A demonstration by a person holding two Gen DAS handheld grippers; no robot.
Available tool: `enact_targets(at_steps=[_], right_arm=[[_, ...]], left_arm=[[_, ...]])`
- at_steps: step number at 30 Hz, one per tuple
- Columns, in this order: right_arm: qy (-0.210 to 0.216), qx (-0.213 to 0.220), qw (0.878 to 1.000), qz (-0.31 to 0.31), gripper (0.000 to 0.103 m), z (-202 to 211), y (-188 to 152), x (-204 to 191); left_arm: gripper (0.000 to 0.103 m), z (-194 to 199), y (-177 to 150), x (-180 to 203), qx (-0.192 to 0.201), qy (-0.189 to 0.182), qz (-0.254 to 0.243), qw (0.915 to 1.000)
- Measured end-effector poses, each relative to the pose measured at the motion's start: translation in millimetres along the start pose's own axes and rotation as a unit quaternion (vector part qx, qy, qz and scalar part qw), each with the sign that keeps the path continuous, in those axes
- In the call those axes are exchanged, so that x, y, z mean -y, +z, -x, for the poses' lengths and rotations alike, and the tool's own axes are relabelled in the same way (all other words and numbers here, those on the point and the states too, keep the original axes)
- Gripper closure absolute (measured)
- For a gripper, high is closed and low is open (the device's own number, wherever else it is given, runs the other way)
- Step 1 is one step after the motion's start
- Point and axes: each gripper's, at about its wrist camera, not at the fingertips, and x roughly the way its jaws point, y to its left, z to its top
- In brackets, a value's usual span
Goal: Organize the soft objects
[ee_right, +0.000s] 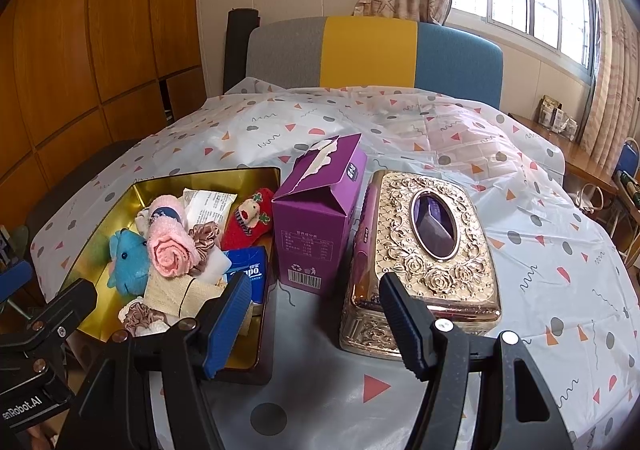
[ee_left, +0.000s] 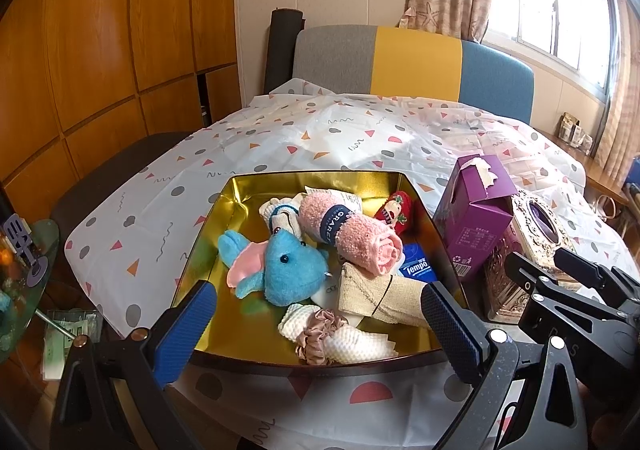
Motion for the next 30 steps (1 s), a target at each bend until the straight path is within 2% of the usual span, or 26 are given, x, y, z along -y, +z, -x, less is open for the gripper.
enact_targets(at_steps=[30], right_arm=[[-0.002,-0.007,1.0,-0.002,0.036,-5.3,-1.8,2.0]], left_arm=[[0.0,-2.1,-1.7,2.0,-0.001,-0.003,-0.004,1.0]])
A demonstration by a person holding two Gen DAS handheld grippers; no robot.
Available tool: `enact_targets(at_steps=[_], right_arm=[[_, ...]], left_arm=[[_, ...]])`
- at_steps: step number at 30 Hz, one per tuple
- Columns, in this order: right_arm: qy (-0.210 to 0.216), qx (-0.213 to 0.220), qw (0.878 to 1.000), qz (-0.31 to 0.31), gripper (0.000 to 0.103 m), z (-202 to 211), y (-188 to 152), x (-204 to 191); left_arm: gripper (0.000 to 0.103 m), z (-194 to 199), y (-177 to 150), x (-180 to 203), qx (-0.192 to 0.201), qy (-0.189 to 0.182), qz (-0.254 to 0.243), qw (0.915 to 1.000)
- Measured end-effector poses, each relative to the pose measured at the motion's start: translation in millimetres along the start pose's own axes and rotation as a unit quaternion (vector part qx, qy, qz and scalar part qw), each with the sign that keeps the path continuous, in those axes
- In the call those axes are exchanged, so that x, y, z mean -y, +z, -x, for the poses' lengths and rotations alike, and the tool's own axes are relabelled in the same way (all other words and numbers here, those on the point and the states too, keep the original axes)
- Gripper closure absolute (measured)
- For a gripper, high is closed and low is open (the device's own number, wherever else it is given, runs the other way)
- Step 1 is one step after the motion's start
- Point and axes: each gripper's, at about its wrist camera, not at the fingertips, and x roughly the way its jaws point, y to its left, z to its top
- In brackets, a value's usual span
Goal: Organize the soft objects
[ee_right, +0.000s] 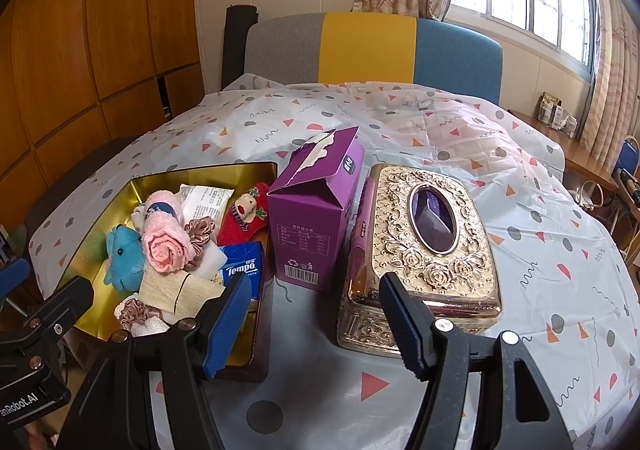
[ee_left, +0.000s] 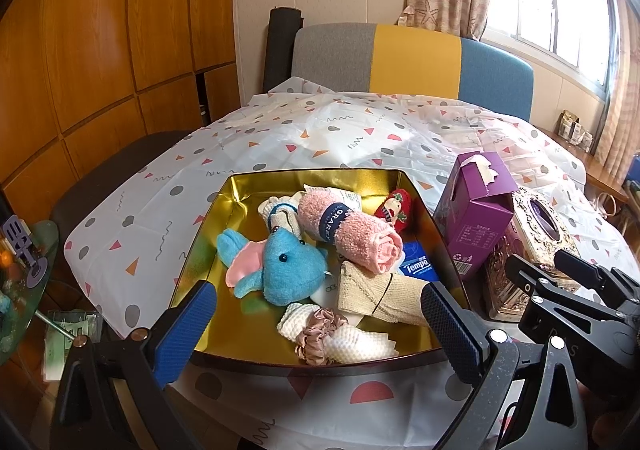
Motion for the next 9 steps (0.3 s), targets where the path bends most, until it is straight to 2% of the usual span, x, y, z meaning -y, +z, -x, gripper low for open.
enact_targets(at_steps=[5,9], right_arm=[[-0.001,0.0,1.0,-0.002,0.036,-0.4,-0.7,1.3],[0.0,0.02,1.0,-0.019,0.036,9.2,2.8,11.3]], left_arm=[[0.007,-0.4,-0.4,1.4,0.007,-0.005,-0.009,0.9999],[0.006,-4.4,0.5,-1.1,-0.003,-0.016,-0.009,0.9998]])
